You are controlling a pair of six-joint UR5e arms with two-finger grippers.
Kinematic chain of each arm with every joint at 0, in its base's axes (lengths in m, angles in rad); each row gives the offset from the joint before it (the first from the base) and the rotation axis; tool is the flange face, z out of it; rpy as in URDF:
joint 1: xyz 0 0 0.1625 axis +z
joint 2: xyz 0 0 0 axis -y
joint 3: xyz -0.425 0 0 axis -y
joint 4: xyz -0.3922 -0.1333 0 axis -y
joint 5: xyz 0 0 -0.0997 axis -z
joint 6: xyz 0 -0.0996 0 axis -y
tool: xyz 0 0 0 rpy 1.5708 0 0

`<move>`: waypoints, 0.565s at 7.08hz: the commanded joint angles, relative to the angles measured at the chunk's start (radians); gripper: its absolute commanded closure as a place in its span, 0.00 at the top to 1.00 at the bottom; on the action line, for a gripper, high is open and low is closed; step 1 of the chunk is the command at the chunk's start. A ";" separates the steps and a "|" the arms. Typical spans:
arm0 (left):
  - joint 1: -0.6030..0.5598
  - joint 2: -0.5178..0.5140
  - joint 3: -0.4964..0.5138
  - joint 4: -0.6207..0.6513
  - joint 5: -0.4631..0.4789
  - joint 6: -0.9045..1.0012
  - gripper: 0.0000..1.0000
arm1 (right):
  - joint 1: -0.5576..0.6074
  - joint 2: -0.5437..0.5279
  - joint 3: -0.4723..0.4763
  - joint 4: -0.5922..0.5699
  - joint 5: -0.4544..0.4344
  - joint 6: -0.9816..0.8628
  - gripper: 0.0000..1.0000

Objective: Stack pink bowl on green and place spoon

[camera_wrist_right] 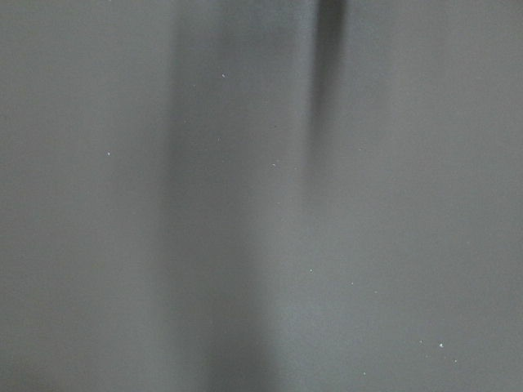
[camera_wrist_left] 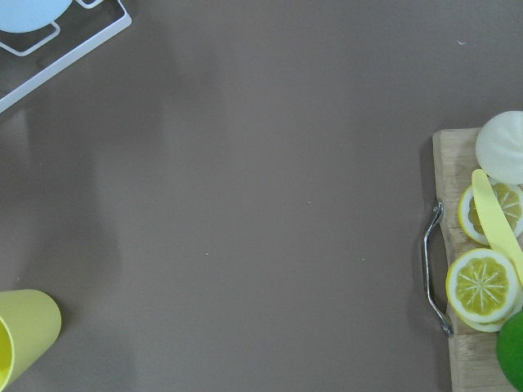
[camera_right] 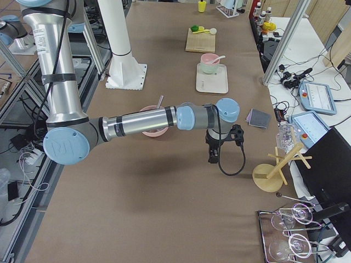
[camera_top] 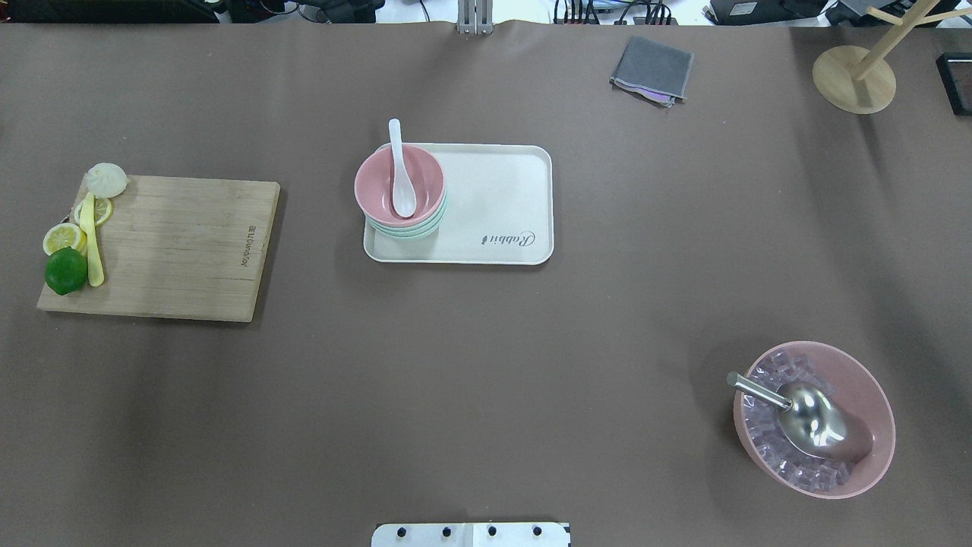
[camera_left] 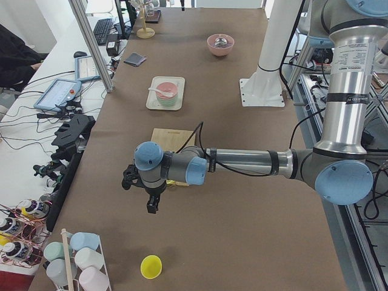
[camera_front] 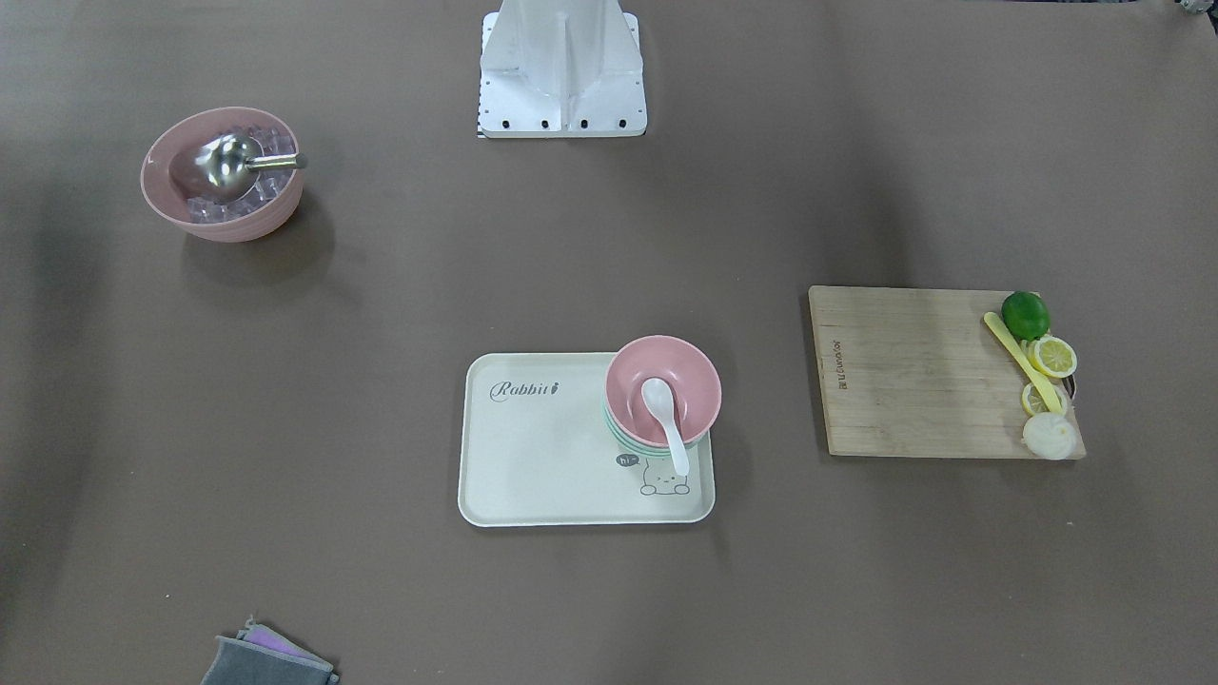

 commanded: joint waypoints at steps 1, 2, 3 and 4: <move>0.001 0.011 -0.015 0.001 0.000 -0.002 0.98 | 0.000 -0.009 0.011 0.000 0.002 0.004 1.00; -0.001 0.011 -0.021 -0.001 0.000 -0.002 0.98 | 0.000 -0.013 0.011 0.000 0.002 0.004 1.00; -0.001 0.021 -0.023 -0.001 0.000 -0.002 0.98 | 0.000 -0.020 0.014 0.000 0.007 0.004 1.00; -0.001 0.025 -0.030 -0.001 0.000 -0.002 0.98 | 0.000 -0.042 0.044 0.000 0.007 0.004 1.00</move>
